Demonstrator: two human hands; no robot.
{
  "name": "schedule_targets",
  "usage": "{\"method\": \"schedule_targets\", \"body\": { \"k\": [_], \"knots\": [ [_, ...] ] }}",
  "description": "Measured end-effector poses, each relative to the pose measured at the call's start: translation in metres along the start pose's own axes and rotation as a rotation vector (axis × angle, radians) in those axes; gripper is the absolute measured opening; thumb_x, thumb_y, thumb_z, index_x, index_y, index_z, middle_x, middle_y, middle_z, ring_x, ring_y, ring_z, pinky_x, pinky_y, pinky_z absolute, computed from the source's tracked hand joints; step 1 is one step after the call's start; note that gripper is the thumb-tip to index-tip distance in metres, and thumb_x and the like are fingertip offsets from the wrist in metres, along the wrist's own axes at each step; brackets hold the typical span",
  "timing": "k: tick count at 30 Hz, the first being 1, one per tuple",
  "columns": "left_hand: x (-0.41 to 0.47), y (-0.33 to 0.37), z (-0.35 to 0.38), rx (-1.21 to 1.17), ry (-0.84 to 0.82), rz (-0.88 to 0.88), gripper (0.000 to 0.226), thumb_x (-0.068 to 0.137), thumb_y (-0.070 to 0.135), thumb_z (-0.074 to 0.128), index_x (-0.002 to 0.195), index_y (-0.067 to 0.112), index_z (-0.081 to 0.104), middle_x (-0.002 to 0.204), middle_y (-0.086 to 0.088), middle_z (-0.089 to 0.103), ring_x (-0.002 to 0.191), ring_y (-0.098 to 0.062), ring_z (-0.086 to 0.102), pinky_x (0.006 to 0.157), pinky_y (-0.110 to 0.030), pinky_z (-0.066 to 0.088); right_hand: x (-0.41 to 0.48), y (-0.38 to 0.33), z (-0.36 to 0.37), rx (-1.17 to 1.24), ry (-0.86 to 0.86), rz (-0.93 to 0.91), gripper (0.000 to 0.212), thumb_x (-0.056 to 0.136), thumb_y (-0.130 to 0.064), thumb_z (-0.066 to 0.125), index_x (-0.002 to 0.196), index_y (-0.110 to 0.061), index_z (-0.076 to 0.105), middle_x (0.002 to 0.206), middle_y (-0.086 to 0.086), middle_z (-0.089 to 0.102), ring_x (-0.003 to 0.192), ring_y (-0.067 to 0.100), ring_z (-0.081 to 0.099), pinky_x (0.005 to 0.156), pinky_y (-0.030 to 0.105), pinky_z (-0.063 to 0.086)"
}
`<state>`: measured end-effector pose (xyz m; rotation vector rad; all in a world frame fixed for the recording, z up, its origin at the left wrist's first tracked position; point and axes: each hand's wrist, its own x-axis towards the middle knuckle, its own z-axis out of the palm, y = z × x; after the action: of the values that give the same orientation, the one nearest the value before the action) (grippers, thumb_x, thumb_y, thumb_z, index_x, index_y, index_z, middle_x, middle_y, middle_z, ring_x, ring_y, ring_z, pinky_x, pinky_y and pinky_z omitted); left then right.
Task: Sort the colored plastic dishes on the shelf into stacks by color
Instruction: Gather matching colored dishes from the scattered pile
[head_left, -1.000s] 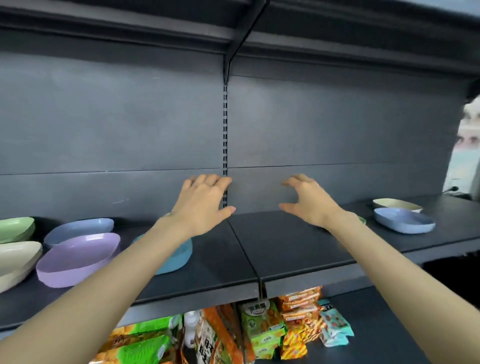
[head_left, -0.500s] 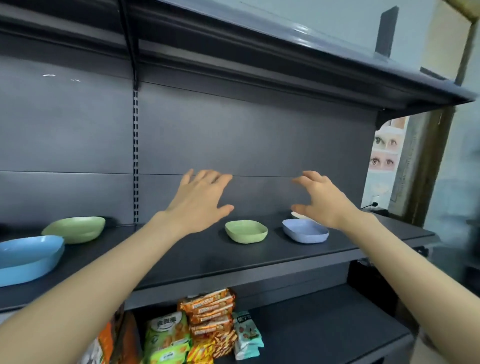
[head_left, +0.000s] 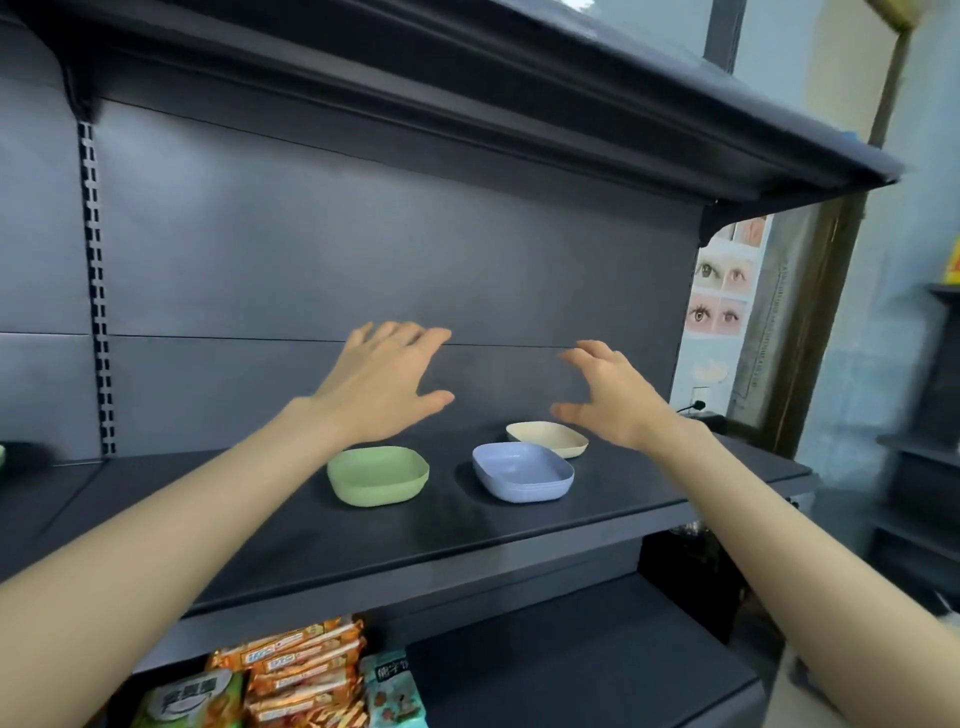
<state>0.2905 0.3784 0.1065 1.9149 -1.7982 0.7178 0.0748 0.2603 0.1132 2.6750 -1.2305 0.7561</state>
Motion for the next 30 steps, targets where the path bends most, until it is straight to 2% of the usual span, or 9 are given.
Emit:
{"method": "schedule_targets", "body": {
  "k": [5, 9, 13, 17, 21, 26, 30],
  "knots": [
    [0.040, 0.008, 0.052, -0.048, -0.044, -0.046, 0.067, 0.090, 0.049, 0.052, 0.147, 0.022, 0.026, 0.146, 0.001, 0.038, 0.134, -0.021, 0.031, 0.110, -0.037, 0.021, 0.040, 0.041, 0.028, 0.022, -0.044, -0.012, 0.067, 0.087, -0.031, 0.065, 0.144, -0.014, 0.033, 0.152, 0.005, 0.025, 0.135, 0.027, 0.028, 0.104, 0.037, 0.035],
    [0.070, 0.011, 0.085, -0.072, -0.070, -0.102, 0.068, 0.090, 0.049, 0.052, 0.147, 0.022, 0.026, 0.140, -0.001, 0.043, 0.130, -0.023, 0.035, 0.106, -0.037, 0.026, 0.068, 0.071, 0.054, 0.056, -0.071, -0.022, 0.066, 0.089, -0.032, 0.063, 0.144, -0.013, 0.033, 0.151, 0.004, 0.026, 0.135, 0.026, 0.027, 0.104, 0.041, 0.036],
    [0.080, 0.020, 0.114, -0.078, -0.144, -0.133, 0.069, 0.090, 0.049, 0.052, 0.147, 0.023, 0.024, 0.143, -0.002, 0.040, 0.132, -0.024, 0.034, 0.107, -0.037, 0.026, 0.086, 0.097, 0.085, 0.124, -0.136, -0.046, 0.065, 0.089, -0.032, 0.063, 0.144, -0.015, 0.032, 0.152, 0.003, 0.024, 0.136, 0.025, 0.026, 0.106, 0.040, 0.035],
    [0.077, 0.024, 0.138, -0.104, -0.154, -0.237, 0.070, 0.090, 0.051, 0.053, 0.147, 0.023, 0.024, 0.145, -0.001, 0.039, 0.133, -0.023, 0.034, 0.106, -0.037, 0.028, 0.099, 0.119, 0.113, 0.227, -0.199, -0.078, 0.064, 0.088, -0.030, 0.064, 0.143, -0.014, 0.035, 0.150, 0.003, 0.030, 0.134, 0.024, 0.032, 0.105, 0.037, 0.036],
    [0.065, 0.038, 0.168, -0.259, -0.170, -0.394, 0.072, 0.086, 0.054, 0.056, 0.146, 0.024, 0.028, 0.145, -0.001, 0.041, 0.135, -0.021, 0.033, 0.107, -0.037, 0.031, 0.101, 0.142, 0.136, 0.311, -0.273, -0.125, 0.063, 0.087, -0.035, 0.064, 0.140, -0.014, 0.039, 0.145, 0.003, 0.037, 0.128, 0.024, 0.041, 0.104, 0.038, 0.037],
    [0.044, 0.067, 0.203, -0.471, -0.174, -0.544, 0.079, 0.080, 0.051, 0.065, 0.144, 0.020, 0.032, 0.145, -0.004, 0.041, 0.132, -0.018, 0.040, 0.107, -0.030, 0.033, 0.095, 0.171, 0.159, 0.541, -0.355, -0.127, 0.067, 0.088, -0.039, 0.064, 0.143, -0.013, 0.036, 0.148, 0.000, 0.033, 0.132, 0.018, 0.038, 0.107, 0.031, 0.034],
    [0.036, 0.084, 0.216, -0.602, -0.201, -0.629, 0.106, 0.060, 0.074, 0.064, 0.144, 0.019, 0.031, 0.138, 0.006, 0.045, 0.124, -0.011, 0.046, 0.102, -0.023, 0.036, 0.089, 0.185, 0.174, 0.771, -0.422, -0.093, 0.073, 0.086, -0.038, 0.067, 0.145, -0.014, 0.032, 0.143, -0.001, 0.041, 0.124, 0.014, 0.048, 0.100, 0.024, 0.039]
  ]
}}
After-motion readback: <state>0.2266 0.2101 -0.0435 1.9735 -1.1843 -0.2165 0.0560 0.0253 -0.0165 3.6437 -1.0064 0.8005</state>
